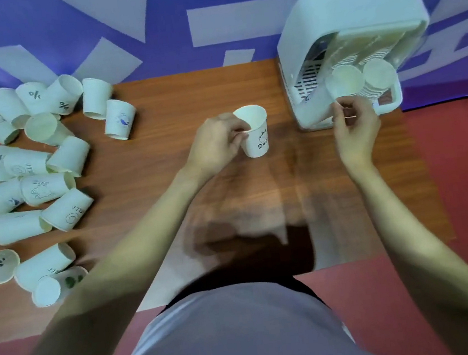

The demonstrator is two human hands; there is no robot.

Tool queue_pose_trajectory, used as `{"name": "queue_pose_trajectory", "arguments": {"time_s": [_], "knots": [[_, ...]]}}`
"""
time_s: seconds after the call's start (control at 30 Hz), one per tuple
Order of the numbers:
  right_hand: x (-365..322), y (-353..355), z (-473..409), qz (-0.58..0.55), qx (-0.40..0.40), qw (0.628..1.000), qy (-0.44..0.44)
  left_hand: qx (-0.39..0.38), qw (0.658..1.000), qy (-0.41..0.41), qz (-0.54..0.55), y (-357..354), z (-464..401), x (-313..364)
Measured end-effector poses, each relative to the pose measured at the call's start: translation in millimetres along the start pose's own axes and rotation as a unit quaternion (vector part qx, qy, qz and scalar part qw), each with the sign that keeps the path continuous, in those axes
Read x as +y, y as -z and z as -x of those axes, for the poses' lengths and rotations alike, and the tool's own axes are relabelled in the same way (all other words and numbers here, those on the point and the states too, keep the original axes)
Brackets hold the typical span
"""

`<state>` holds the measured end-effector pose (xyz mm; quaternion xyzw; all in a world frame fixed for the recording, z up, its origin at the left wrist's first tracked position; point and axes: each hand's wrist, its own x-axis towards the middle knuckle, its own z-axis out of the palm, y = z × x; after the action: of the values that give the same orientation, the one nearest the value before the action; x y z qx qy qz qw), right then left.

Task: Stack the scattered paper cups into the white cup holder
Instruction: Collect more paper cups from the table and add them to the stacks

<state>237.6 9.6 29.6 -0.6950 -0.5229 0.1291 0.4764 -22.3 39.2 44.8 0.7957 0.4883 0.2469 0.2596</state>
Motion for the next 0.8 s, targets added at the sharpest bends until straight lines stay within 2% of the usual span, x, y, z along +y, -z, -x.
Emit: {"name": "queue_pose_trajectory", "arguments": {"time_s": [0.13, 0.27, 0.37, 0.63, 0.8], "knots": [[29.5, 47.9, -33.8, 0.022, 0.086, 0.996, 0.018, 0.051, 0.995, -0.086, 0.004, -24.3, -50.8, 54.9], [51.2, 72.4, -68.8, 0.038, 0.109, 0.993, 0.028, 0.077, 0.986, -0.146, -0.031, -46.7, -97.2, 92.1], [58.6, 77.0, -89.3, 0.046, 0.111, 0.991, 0.052, 0.068, 0.982, -0.167, -0.049, -61.6, -126.5, 108.6], [88.8, 67.6, -111.2, 0.101, 0.034, 0.991, 0.081, -0.001, 0.966, -0.215, -0.141, -100.0, -166.9, 125.3], [114.9, 55.8, -107.8, 0.150, -0.059, 0.984, 0.072, -0.072, 0.966, -0.155, -0.195, -128.4, -175.6, 103.6]]}}
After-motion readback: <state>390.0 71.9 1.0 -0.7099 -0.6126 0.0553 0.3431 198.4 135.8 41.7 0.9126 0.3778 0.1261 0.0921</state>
